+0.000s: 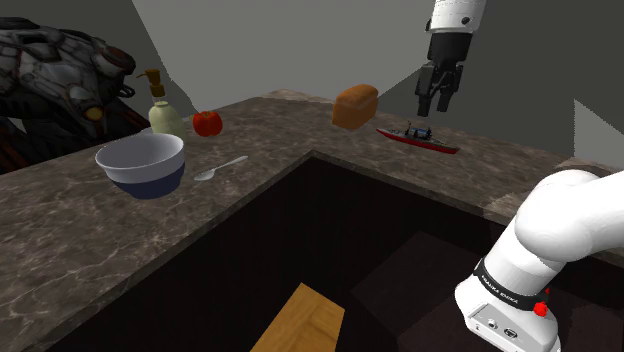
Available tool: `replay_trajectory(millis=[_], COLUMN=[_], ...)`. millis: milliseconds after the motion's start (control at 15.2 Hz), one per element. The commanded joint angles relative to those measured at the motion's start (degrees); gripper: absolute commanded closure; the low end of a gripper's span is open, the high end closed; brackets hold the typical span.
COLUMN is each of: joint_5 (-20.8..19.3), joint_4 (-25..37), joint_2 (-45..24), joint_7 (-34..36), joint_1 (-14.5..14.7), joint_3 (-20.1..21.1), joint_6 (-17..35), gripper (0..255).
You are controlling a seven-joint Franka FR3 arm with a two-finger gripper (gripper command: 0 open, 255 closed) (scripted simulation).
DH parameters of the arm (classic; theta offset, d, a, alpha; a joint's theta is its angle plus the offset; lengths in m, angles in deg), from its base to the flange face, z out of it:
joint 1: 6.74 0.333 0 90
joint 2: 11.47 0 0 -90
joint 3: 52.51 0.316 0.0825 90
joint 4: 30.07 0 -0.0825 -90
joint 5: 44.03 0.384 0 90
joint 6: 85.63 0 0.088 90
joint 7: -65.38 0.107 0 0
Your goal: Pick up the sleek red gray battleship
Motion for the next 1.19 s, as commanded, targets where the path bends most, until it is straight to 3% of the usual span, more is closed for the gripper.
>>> replay_trajectory(millis=[0, 594, 1122], joint_5=[0.0, -6.89, -10.07], joint_4=[0.0, -3.4, -1.59], joint_2=[0.0, -6.27, -16.25], joint_7=[0.0, -9.4, -17.39], joint_1=[0.0, -3.57, -5.94], joint_3=[0.0, -8.08, -15.4], joint_6=[0.0, 12.9, 24.55], gripper=[0, 0, 0])
